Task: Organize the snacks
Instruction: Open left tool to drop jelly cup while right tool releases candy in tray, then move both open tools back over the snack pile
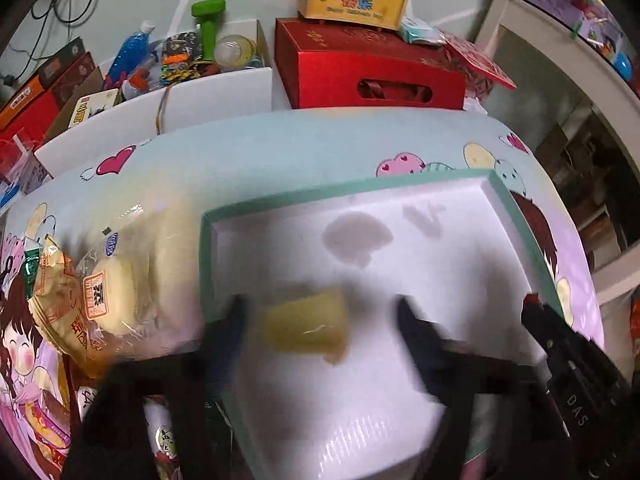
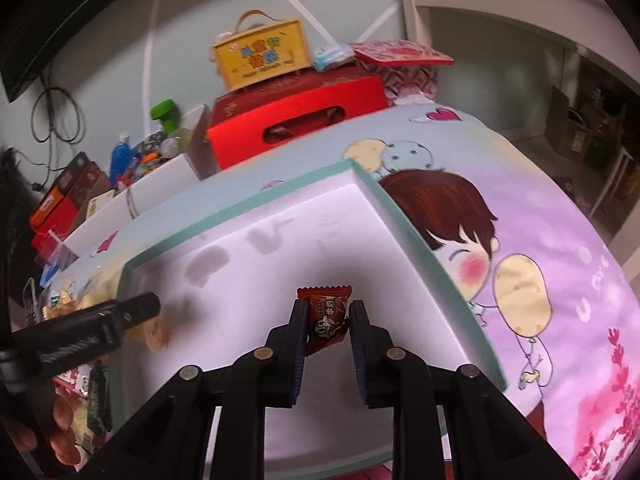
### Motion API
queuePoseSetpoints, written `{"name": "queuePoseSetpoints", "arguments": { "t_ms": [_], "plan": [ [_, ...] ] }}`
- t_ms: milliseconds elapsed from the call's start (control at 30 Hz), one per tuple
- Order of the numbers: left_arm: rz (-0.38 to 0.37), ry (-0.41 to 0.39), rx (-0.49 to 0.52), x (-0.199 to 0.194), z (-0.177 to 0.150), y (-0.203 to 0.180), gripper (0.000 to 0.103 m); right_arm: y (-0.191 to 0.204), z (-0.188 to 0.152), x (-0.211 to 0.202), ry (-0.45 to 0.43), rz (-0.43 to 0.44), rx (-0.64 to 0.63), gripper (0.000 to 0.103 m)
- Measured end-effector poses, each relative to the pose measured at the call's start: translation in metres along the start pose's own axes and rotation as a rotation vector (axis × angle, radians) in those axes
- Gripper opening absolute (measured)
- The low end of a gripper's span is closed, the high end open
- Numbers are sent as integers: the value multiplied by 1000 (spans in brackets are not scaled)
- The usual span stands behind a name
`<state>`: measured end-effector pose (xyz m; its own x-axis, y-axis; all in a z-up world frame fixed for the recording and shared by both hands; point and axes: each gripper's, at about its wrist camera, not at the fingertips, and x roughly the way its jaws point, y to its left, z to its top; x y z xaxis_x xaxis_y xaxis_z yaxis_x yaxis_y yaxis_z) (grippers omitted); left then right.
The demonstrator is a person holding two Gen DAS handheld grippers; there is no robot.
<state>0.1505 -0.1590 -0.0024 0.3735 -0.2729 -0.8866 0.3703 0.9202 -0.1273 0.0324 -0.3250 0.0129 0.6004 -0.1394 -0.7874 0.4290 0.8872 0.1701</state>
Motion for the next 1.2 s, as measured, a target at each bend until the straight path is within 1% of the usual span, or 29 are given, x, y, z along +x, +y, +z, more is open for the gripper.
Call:
{"name": "queuePoseSetpoints", "arguments": {
  "t_ms": [100,133,167,200,233,267,333,400,467,500,567,700,800,967,1033,1100,1200],
  "plan": [
    [0,-5,-2,-6,-4,2,88,-6,0,1,20,4,27,24],
    [8,-10,1,-10,-6,2,88,-6,1,0,21,2,28,26],
    [15,-21,5,-15,-8,3,89,-5,1,-2,19,0,24,37],
    [20,-36,8,-20,-11,5,90,-5,1,-3,17,0,21,46],
    [25,-47,9,-25,-13,6,93,-4,1,-5,13,2,19,62],
    [32,-57,10,-29,-16,7,95,-2,0,-8,9,4,14,71],
    [51,-82,7,-41,-23,13,96,2,0,-10,7,1,1,73],
    [69,-108,-4,-50,-30,20,96,6,-1,-12,10,-5,-16,81],
    [88,-127,-16,-57,-37,27,96,10,-3,-14,9,-8,-28,100],
    [98,-137,-24,-62,-43,32,96,11,-3,-15,8,-7,-31,103],
    [109,-151,-30,-70,-51,40,96,15,-5,-18,2,0,-37,103],
    [165,-181,-31,-90,-68,57,96,22,-9,-25,-11,11,-50,103],
    [201,-210,-59,-107,-79,70,96,29,-12,-30,-25,12,-63,103],
    [259,-236,-122,-131,-98,103,96,44,-17,-37,-28,42,-94,103],
    [270,-245,-151,-139,-104,116,96,50,-19,-41,-28,53,-105,103],
    [271,-251,-183,-144,-109,127,97,59,-21,-46,-31,78,-113,103],
    [283,-270,-255,-156,-117,153,97,75,-24,-53,-38,142,-125,103]
  ]
}}
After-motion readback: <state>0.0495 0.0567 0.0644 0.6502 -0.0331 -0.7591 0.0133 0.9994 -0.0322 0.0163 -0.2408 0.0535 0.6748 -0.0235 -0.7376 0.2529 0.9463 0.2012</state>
